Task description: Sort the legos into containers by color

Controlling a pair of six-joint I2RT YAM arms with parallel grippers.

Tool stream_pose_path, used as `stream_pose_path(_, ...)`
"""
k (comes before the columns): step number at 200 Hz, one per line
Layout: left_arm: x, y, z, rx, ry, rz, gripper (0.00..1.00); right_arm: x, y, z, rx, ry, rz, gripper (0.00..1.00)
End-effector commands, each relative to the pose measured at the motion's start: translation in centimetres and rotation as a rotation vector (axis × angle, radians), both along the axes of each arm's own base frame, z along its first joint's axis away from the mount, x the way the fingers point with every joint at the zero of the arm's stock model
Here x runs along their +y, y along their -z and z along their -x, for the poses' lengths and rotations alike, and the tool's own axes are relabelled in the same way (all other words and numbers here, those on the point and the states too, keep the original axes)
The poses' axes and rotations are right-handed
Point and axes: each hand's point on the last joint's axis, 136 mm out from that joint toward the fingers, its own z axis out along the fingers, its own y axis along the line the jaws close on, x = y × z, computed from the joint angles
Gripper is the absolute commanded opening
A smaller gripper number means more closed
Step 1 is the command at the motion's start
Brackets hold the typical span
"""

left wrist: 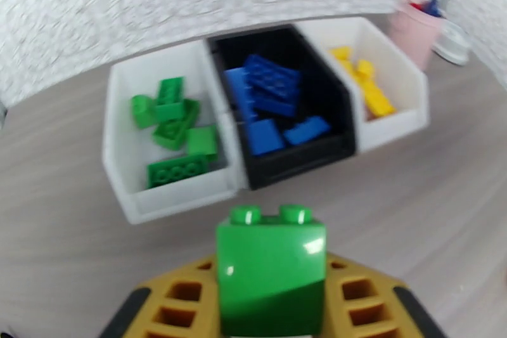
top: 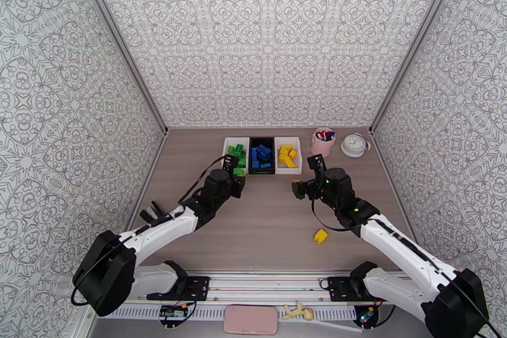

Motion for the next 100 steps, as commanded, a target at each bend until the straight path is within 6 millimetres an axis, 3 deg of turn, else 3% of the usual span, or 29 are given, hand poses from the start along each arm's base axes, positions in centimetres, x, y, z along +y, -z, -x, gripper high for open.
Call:
stream_pose_path(1, 1.9, 0.5, -2.1, 0.087, -0.111, 0.010, 0.19, 2.9, -1.8, 0.0, -0.067, -0.103, 0.015, 1.00)
stream_pose_path(43, 2.6, 2.0, -6.0, 0.206, -0.193, -0.003, 0.20, 6.1, -0.9, 0.4, -0.075, -0.184, 0.113, 1.00)
stream_pose_path(100, 1.7, 5.0, -10.9, 0.321, -0.209, -0.032, 0.21, 5.9, -1.2, 0.5, -0.086, -0.167, 0.117, 0.99)
